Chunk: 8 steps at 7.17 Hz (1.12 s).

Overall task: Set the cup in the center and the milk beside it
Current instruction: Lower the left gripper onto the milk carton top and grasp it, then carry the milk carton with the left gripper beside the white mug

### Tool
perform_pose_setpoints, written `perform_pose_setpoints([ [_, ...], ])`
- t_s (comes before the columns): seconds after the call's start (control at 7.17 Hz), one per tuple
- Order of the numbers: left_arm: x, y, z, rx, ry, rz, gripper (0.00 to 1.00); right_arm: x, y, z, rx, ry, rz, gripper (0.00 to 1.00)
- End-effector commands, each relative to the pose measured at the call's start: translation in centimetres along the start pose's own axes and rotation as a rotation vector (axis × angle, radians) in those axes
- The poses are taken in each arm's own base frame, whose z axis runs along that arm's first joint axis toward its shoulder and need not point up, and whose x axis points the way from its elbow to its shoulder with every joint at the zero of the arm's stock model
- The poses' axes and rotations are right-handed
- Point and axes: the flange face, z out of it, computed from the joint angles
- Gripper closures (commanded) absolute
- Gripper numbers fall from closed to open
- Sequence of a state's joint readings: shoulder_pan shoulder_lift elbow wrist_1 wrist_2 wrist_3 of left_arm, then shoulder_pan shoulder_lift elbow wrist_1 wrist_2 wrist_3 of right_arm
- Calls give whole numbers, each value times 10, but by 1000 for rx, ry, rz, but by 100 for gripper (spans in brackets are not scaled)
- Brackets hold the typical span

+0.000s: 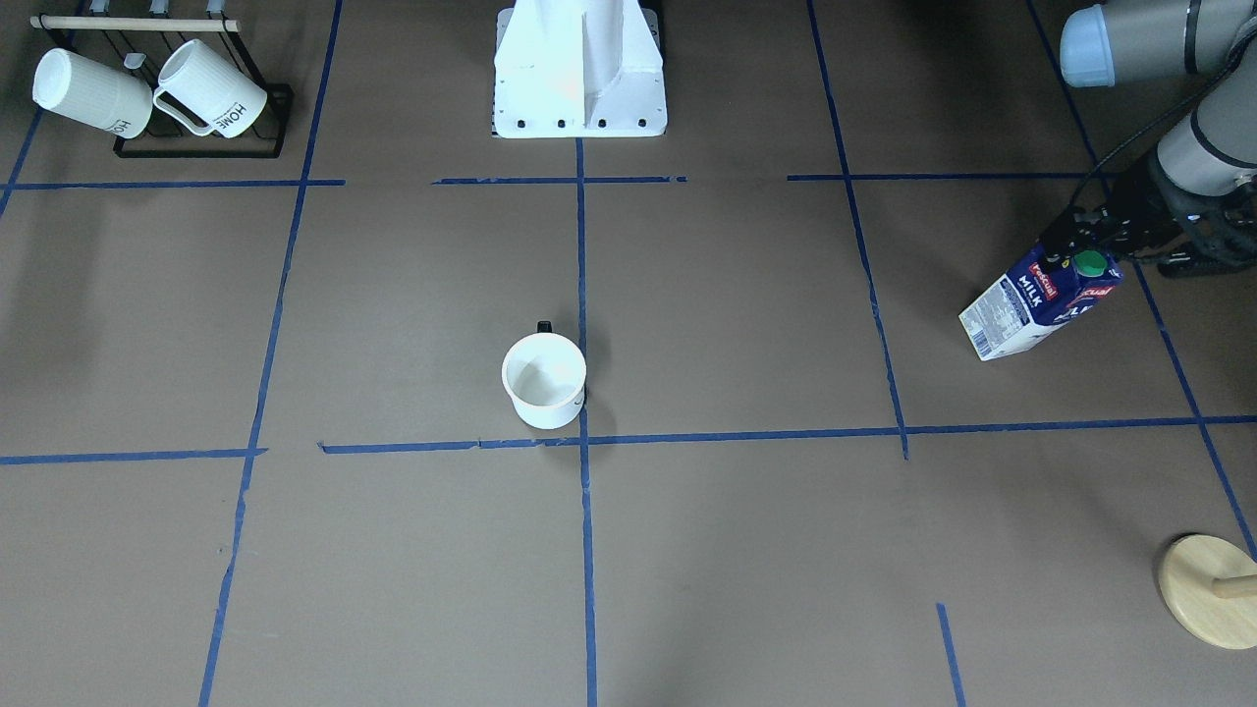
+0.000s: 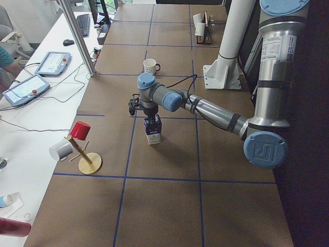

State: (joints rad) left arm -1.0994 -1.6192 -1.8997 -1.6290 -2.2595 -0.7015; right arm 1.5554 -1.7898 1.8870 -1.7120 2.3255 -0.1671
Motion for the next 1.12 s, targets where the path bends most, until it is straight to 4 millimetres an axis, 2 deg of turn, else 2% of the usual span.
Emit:
perform_pose_setpoints([
  [0.0,47,-17,-30,57,45,54,78,-1,-1,-2,4,1,-4,0],
  [0.14,79,-28,-50,94,78,95,78,-2,-1,-2,4,1,-2,0],
  [0.28,134,-36,-68,98,103,94,78,-2,-2,-2,4,-1,1,0],
  [0.42,223,-21,-66,43,104,68,78,-2,-2,-2,4,-1,-1,0],
  [0.56,312,-2,-52,56,71,83,79,-2,-2,-2,5,-1,0,0],
  [0.7,364,1,-39,66,64,67,81,-2,-3,-2,5,-1,0,0],
  [0.98,428,-18,-49,68,80,78,81,-2,-3,-3,7,-2,0,0],
])
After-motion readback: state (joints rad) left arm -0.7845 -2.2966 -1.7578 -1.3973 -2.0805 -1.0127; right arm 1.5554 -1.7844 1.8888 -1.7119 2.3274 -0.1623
